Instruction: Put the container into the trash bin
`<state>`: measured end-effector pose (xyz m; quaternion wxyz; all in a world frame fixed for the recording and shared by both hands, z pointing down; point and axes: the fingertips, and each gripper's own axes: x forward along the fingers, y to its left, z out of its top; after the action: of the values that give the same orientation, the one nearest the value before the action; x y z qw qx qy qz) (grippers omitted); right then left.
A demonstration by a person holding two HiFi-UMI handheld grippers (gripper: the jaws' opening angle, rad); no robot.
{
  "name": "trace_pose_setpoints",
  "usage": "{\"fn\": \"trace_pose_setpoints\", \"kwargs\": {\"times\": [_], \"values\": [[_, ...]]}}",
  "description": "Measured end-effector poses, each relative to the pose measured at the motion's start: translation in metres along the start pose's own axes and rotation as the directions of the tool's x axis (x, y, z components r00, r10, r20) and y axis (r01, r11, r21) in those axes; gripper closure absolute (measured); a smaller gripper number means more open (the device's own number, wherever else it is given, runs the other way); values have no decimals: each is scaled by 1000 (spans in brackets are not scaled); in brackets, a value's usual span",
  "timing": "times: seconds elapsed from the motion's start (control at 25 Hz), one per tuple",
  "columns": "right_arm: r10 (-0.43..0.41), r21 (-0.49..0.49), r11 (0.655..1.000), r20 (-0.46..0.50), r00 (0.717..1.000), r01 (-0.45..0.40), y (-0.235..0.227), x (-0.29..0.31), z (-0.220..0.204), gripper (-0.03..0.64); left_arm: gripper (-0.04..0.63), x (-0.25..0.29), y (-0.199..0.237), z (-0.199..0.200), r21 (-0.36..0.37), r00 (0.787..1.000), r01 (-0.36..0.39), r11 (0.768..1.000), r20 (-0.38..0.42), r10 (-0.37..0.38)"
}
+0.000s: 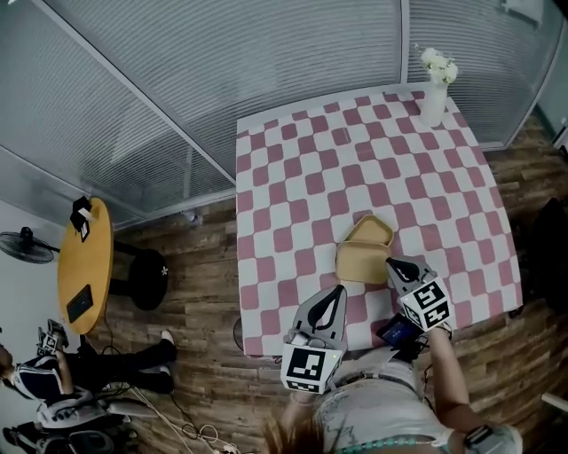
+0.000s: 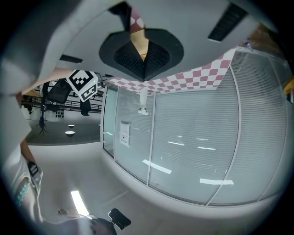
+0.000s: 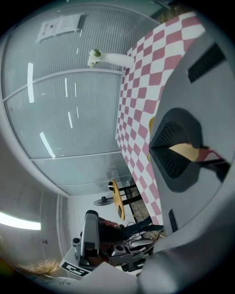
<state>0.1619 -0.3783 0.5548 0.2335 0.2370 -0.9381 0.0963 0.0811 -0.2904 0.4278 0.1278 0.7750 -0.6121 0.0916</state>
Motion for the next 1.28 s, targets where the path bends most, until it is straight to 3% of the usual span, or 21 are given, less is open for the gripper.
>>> {"fn": "trace_pose_setpoints", "kwargs": {"times": [0.24,0.52,0.76,1.04,1.24,1.28], "values": [[29,28,999,-98,995,-26,-18,20,-34,620,589,-2,8,-2,-5,999,-31,999,-8,31],[95,183,981,-156,983,-66,-28,39,-72,398,589,-10,13,-12,-19,996,-82,996,-30,81],[200,368,920,-143,969,-135,-33,58,-96,337,589,-15,17,-16,-24,994,-105,994,-39,104],[289,566,795,-37,956,-219,-36,71,-104,328,589,-21,24,-17,-32,991,-129,991,-48,128],[295,585,781,-37,955,-219,-37,74,-109,337,589,-21,28,-18,-37,989,-137,990,-52,135],[295,586,780,-34,955,-220,-37,74,-108,369,589,-21,28,-18,-37,990,-136,990,-52,134]]}}
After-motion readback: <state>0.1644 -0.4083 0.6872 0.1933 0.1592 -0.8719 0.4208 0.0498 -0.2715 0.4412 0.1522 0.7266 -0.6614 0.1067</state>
